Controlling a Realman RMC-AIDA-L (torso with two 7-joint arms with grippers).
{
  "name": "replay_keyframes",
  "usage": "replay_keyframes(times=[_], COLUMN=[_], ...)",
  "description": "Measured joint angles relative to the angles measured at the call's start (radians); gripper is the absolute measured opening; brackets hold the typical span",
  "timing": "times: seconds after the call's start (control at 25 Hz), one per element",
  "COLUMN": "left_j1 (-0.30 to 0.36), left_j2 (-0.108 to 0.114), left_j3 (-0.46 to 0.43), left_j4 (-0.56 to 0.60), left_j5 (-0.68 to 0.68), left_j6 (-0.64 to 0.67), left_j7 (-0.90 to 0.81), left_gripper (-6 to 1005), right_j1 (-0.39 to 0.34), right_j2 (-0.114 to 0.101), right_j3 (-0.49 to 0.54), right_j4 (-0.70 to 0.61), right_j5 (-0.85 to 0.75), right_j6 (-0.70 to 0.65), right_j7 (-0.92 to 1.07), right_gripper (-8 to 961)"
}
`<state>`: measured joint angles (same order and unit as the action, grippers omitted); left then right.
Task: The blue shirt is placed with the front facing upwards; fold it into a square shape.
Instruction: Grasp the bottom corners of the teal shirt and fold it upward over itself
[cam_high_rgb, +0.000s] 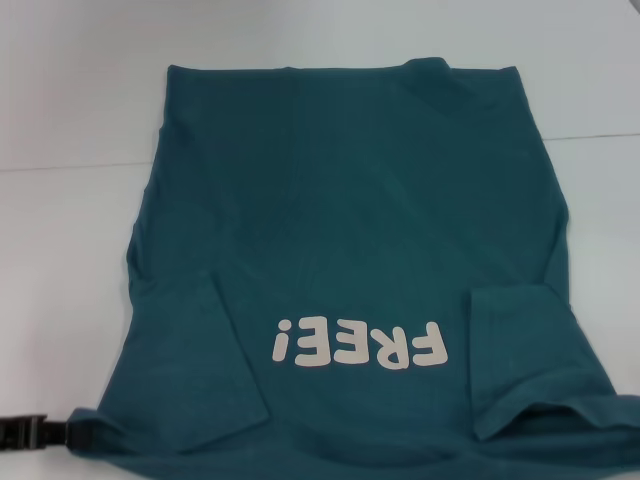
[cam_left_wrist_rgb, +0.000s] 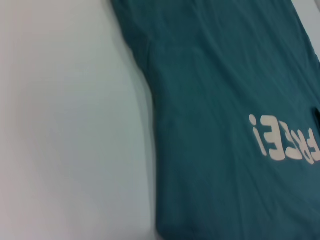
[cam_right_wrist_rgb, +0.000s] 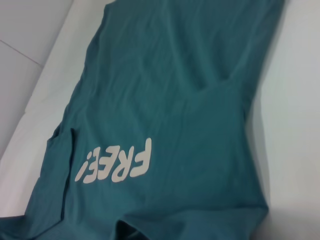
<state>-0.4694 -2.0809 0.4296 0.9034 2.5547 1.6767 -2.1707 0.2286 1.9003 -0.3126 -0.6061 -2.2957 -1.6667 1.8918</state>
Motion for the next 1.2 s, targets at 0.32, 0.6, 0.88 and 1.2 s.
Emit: replay_keyframes(times=[0.32, 0.6, 0.88, 1.2], left_j1=[-0.060, -0.202, -0.331, -0.412], left_j2=[0.025, 0.047, 0.048, 0.039], left_j3=[-0.010, 0.003, 0.006, 0.006], left_j4=[-0.045, -0.177, -0.264, -0.315], left_j5=[-0.076, -0.120, -0.139, -0.190], left_j6=[-0.074, -0.243, -0.432, -0.595], left_j7=[-0.005, -0.001, 0.000, 0.000], left_gripper=[124, 127, 131, 134], right_j1=[0.053, 0.176, 0.297, 0.397], right_j2=[0.000, 0.013, 0.022, 0.016], right_j3=[0.027, 0.050, 0.025, -0.048], right_j4=[0.001, 0.010, 0.030, 0.036], right_j5=[0.007, 0.010, -0.001, 0.000], right_j6=[0.053, 0.145, 0.282, 0.435], right_j7=[0.005, 0.005, 0.001, -0.002], right_gripper=[24, 24, 24, 24])
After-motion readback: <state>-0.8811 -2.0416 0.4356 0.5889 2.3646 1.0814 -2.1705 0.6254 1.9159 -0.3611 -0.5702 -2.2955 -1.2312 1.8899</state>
